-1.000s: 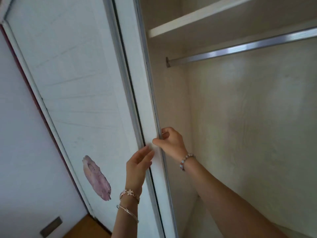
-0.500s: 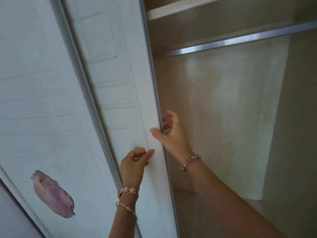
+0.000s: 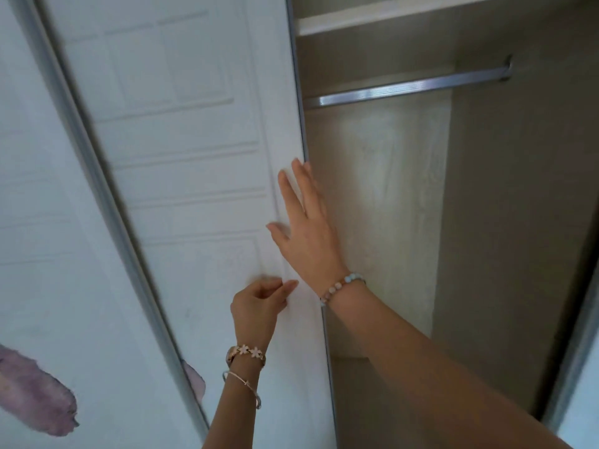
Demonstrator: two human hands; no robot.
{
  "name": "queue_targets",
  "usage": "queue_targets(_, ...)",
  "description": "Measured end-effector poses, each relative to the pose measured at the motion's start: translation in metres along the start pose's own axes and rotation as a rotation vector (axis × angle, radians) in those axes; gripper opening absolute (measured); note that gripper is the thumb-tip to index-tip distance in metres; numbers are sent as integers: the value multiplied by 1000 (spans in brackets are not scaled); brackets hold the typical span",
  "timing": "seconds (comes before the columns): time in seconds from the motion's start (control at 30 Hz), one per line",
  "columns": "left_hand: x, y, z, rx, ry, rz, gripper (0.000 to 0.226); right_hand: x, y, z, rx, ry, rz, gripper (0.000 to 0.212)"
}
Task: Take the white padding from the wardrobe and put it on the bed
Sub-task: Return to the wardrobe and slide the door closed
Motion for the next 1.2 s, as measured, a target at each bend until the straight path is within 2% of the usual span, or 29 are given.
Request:
queue_targets(0.27,-30,-20,-63,95,104,-84,15,-8,-35,44,-180,40,-1,71)
queue_targets(0.47,-46,-31,-113,139,217,-108,22,-14,-64,83,-283,-18,-21,64)
queue_targets(0.73,-72,-37,-178,48,365,-68,9,-19,-98,125,-307,-71,-67,61)
queue_targets(1.0,-103,-46,-242,52,445,-70,28,-28,-136,171,-347,-19,-162,64)
queue_targets(1.2,-127,-48,-285,93,495,-74,27,-35,-165,199,-418,16,-205,64)
Point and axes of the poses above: each hand's wrist, its own x-axis towards the middle knuckle, its own z-axis out of the back of the hand, y = z × x, the point moved 8 cm from there along x, towards the middle knuckle, and after that the axes turned 2 degrees about z, right-handed, at the moved point
